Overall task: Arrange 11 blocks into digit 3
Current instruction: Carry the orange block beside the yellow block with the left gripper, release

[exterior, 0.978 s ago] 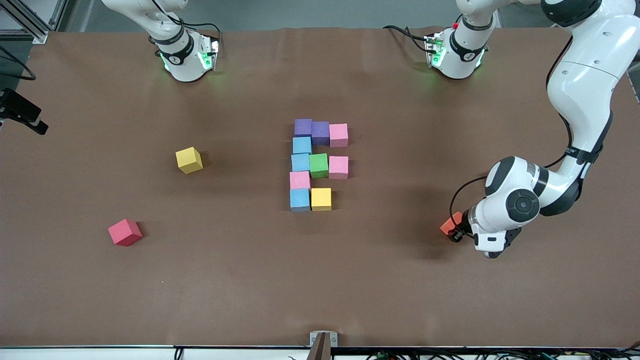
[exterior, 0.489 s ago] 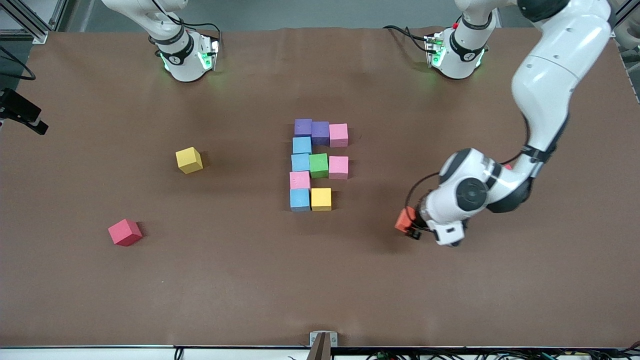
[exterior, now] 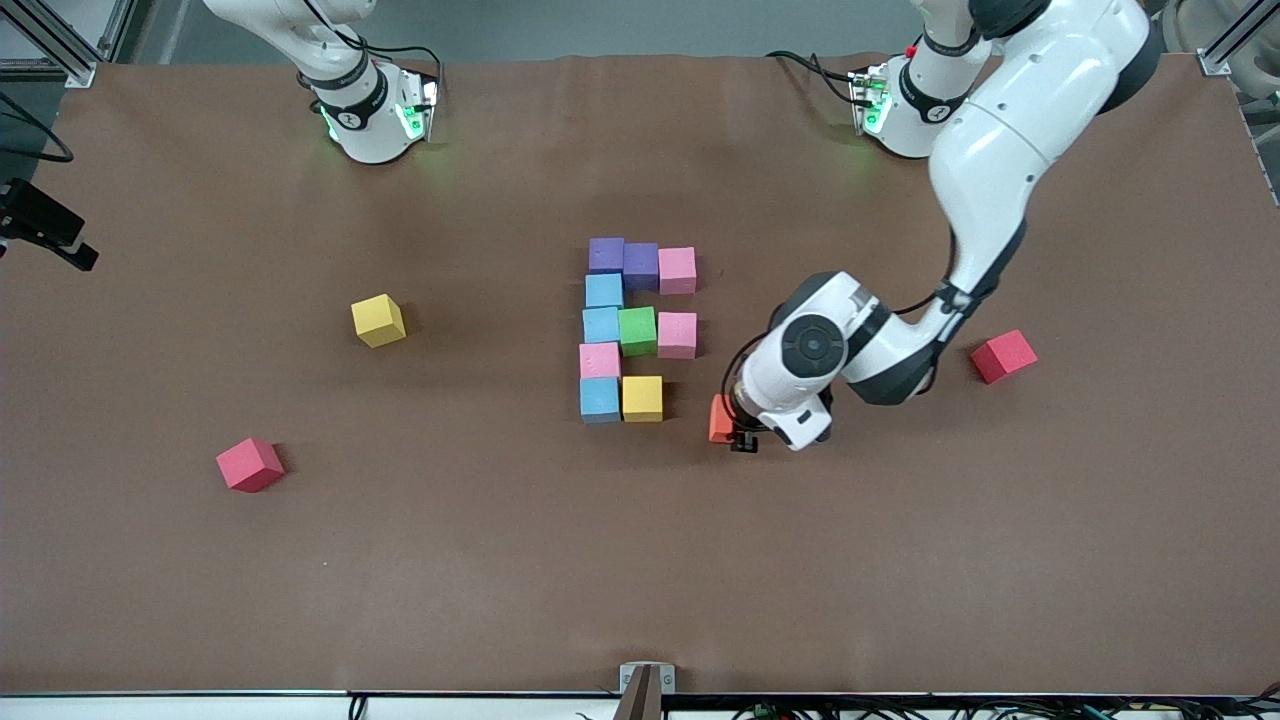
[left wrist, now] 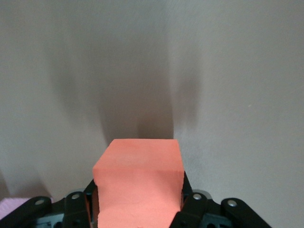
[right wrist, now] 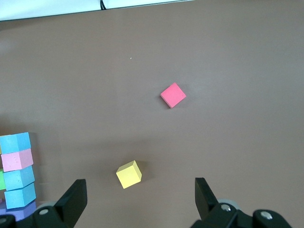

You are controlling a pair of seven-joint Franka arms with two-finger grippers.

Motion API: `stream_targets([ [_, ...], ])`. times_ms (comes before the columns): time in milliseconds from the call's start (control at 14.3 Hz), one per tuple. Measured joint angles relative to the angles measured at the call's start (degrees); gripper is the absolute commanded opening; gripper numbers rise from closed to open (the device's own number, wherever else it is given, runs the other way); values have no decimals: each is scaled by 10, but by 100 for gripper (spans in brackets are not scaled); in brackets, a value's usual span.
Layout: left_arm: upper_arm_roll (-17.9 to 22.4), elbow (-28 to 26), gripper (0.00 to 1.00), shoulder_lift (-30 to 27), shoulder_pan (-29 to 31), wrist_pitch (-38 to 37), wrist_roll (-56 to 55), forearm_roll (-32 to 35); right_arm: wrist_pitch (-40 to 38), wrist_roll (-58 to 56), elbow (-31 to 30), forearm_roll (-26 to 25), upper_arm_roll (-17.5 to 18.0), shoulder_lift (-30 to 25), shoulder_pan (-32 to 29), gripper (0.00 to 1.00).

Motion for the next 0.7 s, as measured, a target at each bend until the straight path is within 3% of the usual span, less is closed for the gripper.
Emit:
stream_targets([
  [209,45,24,15,10,-69,0,-57,-2,0,0,0,0,0,0,0,100],
  [698,49,28,15,11,-93,0,-107,-2,0,0,0,0,0,0,0,100],
])
